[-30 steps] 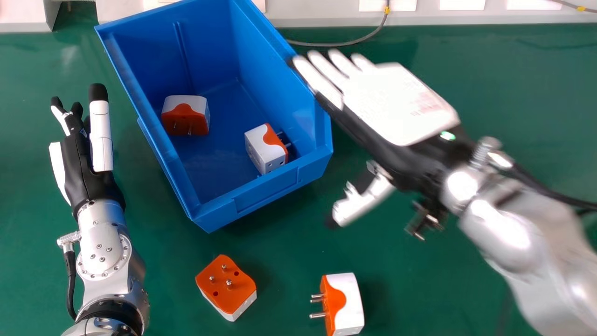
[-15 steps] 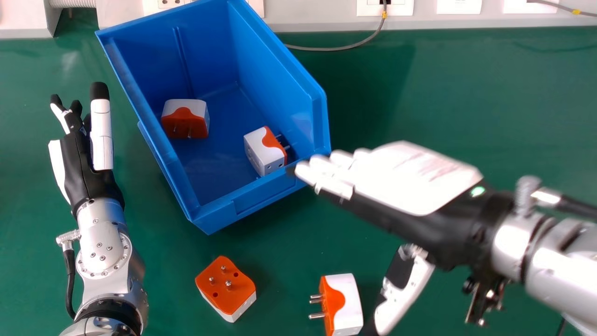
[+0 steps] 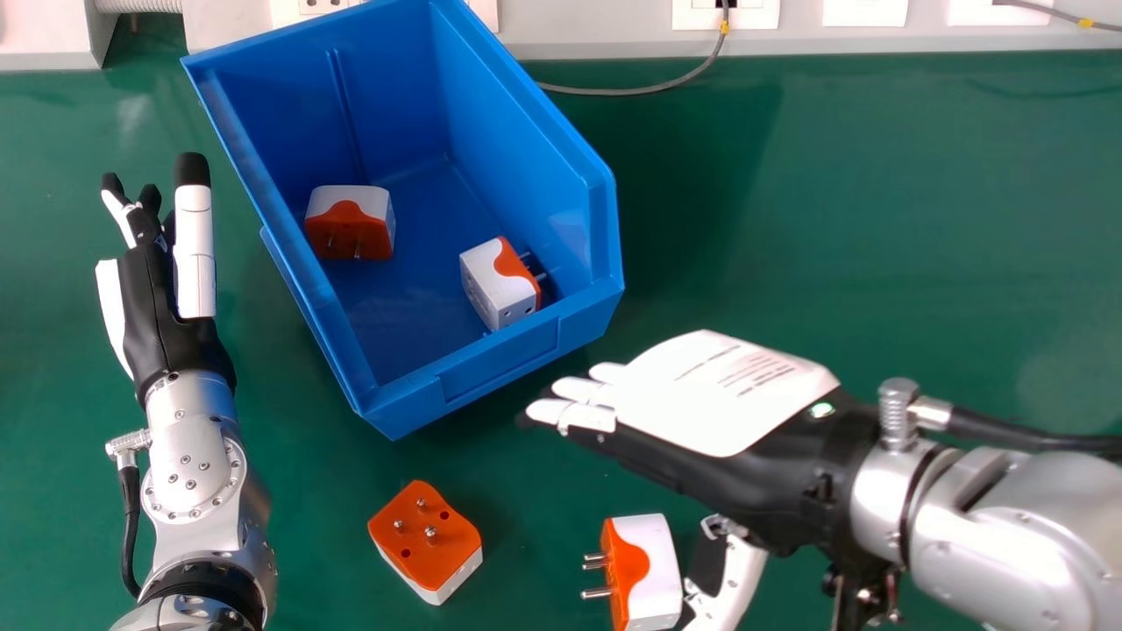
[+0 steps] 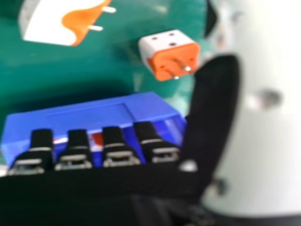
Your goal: Pick all objects and put in blue box
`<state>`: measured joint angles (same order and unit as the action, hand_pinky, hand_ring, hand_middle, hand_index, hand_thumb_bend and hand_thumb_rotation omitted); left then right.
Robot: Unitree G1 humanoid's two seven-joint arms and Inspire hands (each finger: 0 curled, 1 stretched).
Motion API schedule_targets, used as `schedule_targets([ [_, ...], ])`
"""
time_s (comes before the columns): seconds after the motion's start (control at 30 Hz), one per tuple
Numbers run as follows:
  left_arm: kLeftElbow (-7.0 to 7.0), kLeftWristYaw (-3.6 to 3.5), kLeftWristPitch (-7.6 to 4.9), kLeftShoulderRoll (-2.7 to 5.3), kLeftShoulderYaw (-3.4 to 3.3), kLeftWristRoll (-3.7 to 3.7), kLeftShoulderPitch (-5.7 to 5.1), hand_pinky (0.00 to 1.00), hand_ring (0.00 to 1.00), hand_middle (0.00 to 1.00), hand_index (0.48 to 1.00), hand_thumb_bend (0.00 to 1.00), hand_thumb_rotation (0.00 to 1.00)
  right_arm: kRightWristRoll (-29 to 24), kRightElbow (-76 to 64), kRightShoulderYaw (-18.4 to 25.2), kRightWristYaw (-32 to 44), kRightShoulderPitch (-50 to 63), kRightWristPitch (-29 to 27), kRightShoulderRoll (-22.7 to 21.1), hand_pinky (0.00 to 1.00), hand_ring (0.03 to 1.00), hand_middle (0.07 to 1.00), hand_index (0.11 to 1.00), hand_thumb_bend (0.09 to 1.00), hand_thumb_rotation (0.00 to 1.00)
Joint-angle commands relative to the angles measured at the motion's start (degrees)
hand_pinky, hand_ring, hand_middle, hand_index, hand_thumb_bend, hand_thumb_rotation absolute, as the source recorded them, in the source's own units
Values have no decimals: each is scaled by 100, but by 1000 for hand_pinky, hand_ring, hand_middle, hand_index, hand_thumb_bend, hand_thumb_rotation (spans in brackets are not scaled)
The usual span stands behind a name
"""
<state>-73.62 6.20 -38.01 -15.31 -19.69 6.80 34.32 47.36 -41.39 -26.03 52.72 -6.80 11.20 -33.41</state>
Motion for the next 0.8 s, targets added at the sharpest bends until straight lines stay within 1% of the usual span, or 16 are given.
schedule_targets([
  [0.0, 72, -11, -99, -122, -6, -36, 95, 929, 970, 995, 993, 1000, 899, 274, -1, -97, -85, 11, -104, 124, 917, 958, 952, 927, 1000, 218],
  [0.13, 68, -19, -92, -121, -18, -19, 95, 929, 970, 995, 993, 1000, 899, 867, 183, -379, -181, 101, -302, 291, 913, 953, 950, 926, 993, 197],
  [0.17, 67, -21, -81, -126, -21, -15, 98, 929, 970, 995, 993, 1000, 899, 987, 222, -435, -190, 116, -330, 351, 907, 948, 948, 925, 950, 158],
  [0.2, 66, -22, -74, -130, -23, -14, 101, 929, 970, 995, 993, 1000, 899, 1066, 246, -460, -187, 130, -352, 403, 907, 948, 948, 925, 950, 158],
  [0.27, 60, -33, -58, -140, -29, -9, 105, 929, 970, 995, 993, 1000, 899, 1232, 300, -496, -155, 179, -368, 513, 892, 937, 942, 922, 888, 101],
  [0.3, 57, -34, -54, -143, -31, -10, 106, 929, 970, 995, 993, 1000, 899, 1297, 316, -502, -129, 198, -370, 559, 892, 937, 942, 922, 888, 101],
  [0.33, 57, -31, -55, -143, -32, -13, 105, 929, 971, 995, 993, 1000, 900, 1355, 320, -505, -83, 217, -357, 605, 886, 933, 940, 920, 868, 80],
  [0.37, 60, -16, -62, -138, -31, -18, 104, 929, 971, 995, 993, 1000, 900, 1426, 331, -518, -28, 247, -336, 650, 881, 930, 938, 919, 854, 64],
  [0.5, 78, 18, -97, -100, -35, -12, 100, 929, 971, 995, 991, 1000, 900, 1634, 412, -519, 65, 357, -368, 735, 872, 927, 937, 918, 864, 49],
  [0.63, 78, 41, -91, -90, -37, -11, 114, 928, 970, 994, 987, 1000, 900, 1737, 539, -483, -47, 500, -483, 726, 867, 930, 942, 920, 895, 61],
  [0.67, 77, 33, -88, -89, -42, -4, 118, 928, 970, 994, 987, 1000, 900, 1760, 595, -473, -110, 556, -534, 691, 866, 931, 944, 921, 905, 69],
  [0.77, 81, -42, -95, -86, -74, 42, 126, 927, 970, 994, 986, 1000, 900, 1845, 737, -431, -221, 672, -661, 612, 865, 937, 952, 924, 923, 85],
])
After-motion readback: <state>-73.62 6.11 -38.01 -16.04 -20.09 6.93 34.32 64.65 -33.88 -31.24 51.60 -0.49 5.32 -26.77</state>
